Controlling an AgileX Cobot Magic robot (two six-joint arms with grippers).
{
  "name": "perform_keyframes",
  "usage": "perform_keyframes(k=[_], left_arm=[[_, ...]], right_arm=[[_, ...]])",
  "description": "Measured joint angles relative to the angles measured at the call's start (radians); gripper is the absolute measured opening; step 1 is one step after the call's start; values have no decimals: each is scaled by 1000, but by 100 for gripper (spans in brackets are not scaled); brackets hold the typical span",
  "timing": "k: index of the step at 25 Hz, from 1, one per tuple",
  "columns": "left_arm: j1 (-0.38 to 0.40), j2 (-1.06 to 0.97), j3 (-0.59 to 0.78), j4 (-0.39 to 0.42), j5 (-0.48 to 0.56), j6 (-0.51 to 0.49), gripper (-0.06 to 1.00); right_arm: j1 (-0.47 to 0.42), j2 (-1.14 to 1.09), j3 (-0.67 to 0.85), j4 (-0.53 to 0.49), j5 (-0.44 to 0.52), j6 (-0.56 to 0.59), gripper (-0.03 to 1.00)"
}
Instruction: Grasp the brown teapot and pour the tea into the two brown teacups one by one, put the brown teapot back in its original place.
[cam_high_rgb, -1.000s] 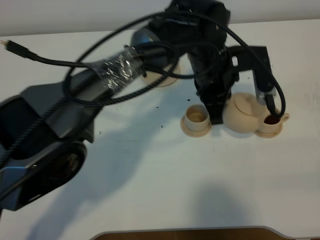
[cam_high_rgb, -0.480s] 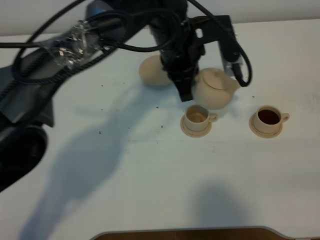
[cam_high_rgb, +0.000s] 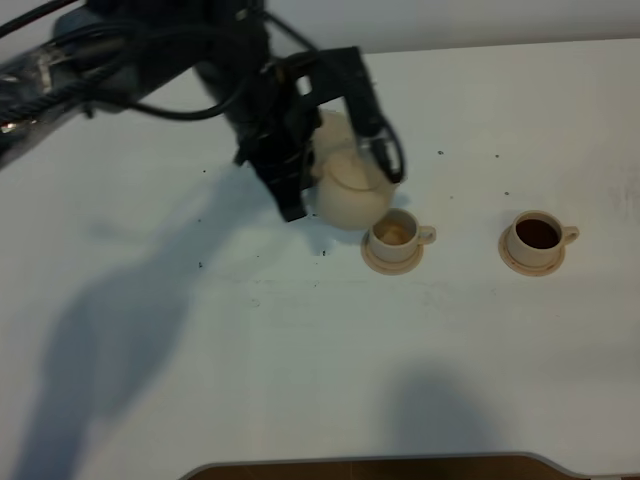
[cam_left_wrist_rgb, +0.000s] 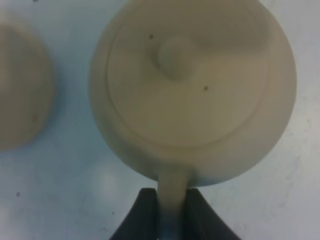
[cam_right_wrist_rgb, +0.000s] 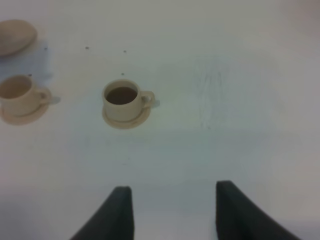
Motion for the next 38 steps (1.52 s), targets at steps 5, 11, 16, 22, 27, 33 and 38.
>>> perform_keyframes(k=[5, 11, 16, 22, 27, 33, 38], left_arm=[[45, -16, 155, -14, -187, 81, 11], [52, -16, 253, 37, -424, 159, 11], [52, -16, 279, 47, -484, 289, 11], [43, -16, 281, 50, -513, 468, 11], [43, -16, 281, 52, -543, 581, 11], [42, -16, 281, 53, -575, 644, 11], [28, -16, 281, 104, -603, 654, 11]], right_arm=[[0, 0, 0, 0, 0, 0, 40], [0, 0, 0, 0, 0, 0, 40], [0, 0, 0, 0, 0, 0, 40], [0, 0, 0, 0, 0, 0, 40], [0, 0, 0, 0, 0, 0, 40], [0, 0, 0, 0, 0, 0, 40], [0, 0, 0, 0, 0, 0, 40]])
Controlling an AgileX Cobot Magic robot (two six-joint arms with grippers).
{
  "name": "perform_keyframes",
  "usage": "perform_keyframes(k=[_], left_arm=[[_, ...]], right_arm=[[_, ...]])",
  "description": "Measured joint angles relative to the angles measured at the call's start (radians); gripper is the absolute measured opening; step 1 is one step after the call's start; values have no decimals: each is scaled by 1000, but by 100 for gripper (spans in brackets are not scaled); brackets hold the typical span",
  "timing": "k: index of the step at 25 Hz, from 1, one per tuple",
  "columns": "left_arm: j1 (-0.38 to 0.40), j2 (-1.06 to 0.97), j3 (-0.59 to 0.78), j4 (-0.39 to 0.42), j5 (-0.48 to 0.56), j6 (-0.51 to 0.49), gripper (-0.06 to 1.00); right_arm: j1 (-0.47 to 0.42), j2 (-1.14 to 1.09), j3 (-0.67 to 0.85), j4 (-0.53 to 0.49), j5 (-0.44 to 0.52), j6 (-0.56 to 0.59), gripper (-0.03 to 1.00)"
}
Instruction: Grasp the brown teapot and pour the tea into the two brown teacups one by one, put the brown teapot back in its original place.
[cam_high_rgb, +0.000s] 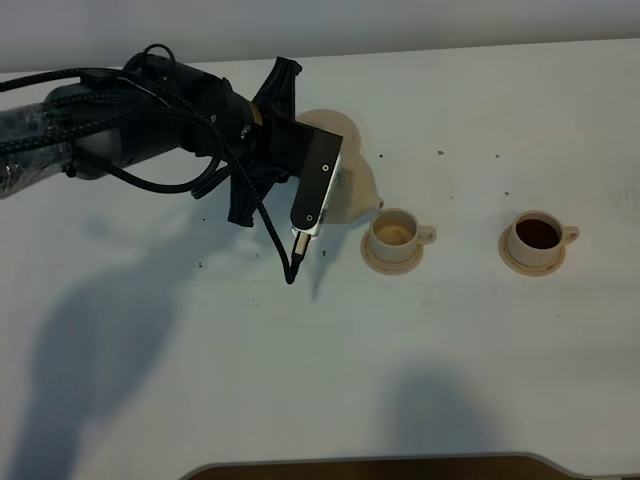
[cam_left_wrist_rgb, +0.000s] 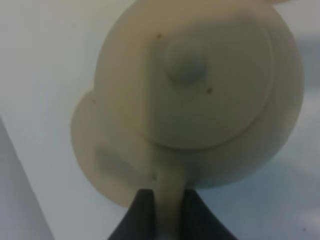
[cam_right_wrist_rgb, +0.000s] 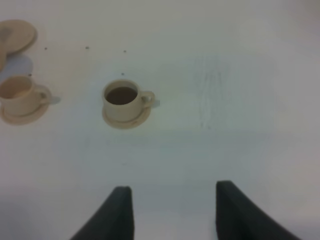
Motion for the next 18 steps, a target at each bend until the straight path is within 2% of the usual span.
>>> perform_keyframes(k=[18], left_arm=[[-56, 0, 0, 186, -58, -1, 11]], right_arm=[[0, 0, 0, 0, 0, 0, 40]])
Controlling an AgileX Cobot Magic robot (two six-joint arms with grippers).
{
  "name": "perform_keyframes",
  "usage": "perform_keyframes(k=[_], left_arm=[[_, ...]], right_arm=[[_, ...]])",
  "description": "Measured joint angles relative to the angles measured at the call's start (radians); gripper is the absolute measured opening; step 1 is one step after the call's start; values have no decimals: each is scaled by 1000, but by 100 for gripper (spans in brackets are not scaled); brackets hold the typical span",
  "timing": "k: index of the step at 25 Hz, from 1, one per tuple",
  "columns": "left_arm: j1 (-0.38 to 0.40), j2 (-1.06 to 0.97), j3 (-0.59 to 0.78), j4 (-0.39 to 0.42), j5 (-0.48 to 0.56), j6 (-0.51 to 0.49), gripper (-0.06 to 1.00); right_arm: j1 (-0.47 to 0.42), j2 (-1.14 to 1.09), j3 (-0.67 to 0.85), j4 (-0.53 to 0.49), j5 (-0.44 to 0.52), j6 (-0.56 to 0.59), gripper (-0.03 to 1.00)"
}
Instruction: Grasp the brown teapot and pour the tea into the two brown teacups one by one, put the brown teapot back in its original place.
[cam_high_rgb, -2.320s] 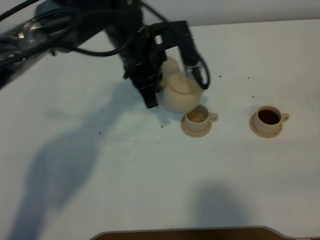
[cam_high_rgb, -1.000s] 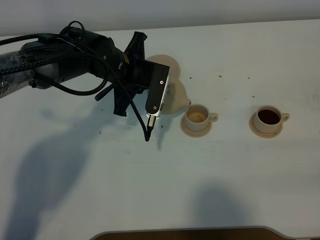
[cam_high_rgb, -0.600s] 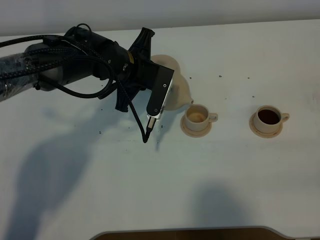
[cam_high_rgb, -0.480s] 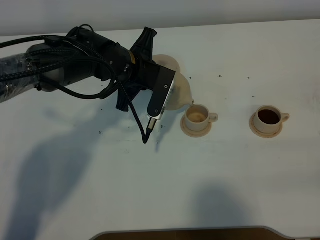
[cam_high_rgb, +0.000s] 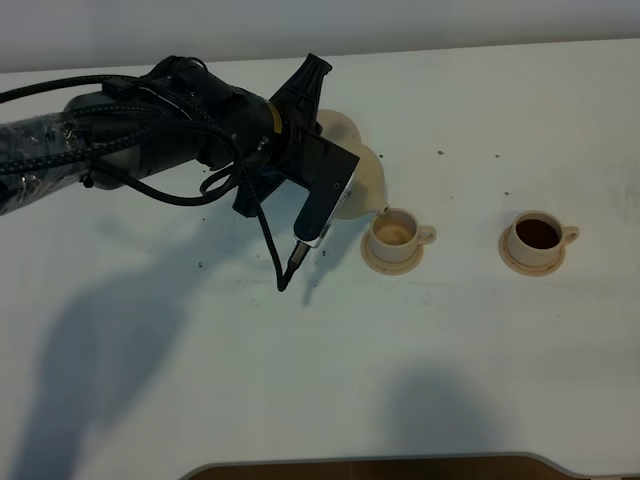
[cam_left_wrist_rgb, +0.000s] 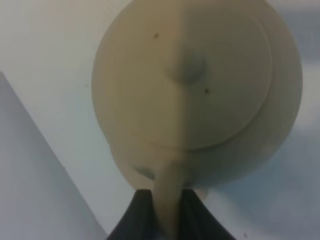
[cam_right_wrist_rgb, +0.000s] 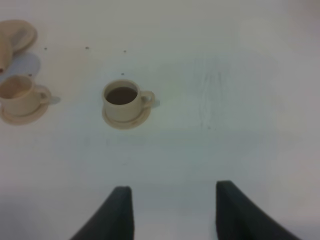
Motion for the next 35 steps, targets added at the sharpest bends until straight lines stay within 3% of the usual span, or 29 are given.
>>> perform_keyframes(k=[16, 35], left_arm=[[-10, 0, 0, 110, -40, 0, 11], [-39, 0, 0, 186, -56, 22, 11]], right_arm=[[0, 0, 0, 0, 0, 0, 40], [0, 0, 0, 0, 0, 0, 40]])
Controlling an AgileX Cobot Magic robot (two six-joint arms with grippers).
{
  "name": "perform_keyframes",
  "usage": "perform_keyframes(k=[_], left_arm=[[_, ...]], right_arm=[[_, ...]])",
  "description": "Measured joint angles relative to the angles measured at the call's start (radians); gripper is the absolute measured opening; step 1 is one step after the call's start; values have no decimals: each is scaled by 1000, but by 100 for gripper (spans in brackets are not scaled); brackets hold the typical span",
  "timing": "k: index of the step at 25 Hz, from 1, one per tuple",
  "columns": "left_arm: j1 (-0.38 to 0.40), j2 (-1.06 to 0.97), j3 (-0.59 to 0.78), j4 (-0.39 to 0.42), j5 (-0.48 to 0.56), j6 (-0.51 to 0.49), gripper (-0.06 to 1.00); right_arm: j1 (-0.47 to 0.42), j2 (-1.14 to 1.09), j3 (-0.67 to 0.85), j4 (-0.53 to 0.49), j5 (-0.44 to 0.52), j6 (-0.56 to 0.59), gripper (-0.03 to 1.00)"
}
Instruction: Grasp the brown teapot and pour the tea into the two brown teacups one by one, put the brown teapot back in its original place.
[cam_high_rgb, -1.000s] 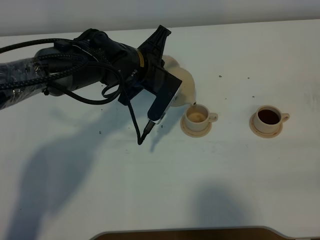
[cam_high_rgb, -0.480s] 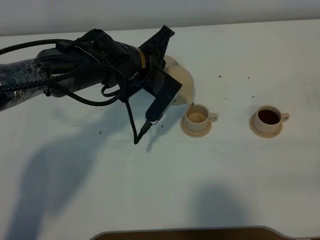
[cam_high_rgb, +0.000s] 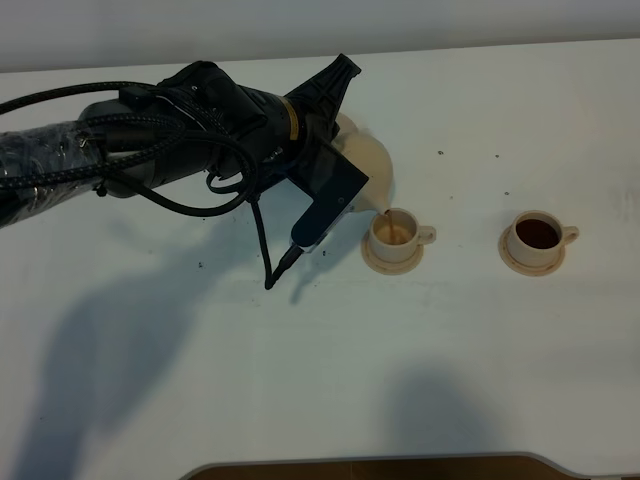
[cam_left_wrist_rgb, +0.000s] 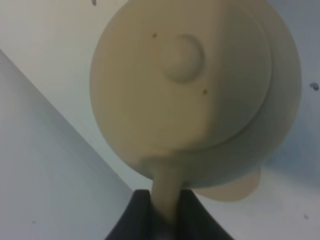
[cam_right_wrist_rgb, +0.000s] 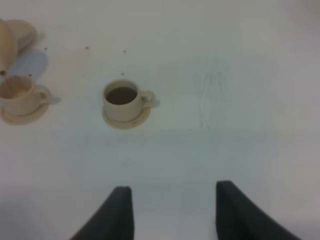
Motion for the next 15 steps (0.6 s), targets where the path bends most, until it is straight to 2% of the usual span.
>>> perform_keyframes(k=[6, 15], left_arm=[[-1, 0, 0, 41, -13, 3, 11], [-10, 0, 0, 55, -48, 15, 11]], right_arm=[[0, 0, 0, 0, 0, 0, 40], [0, 0, 0, 0, 0, 0, 40]])
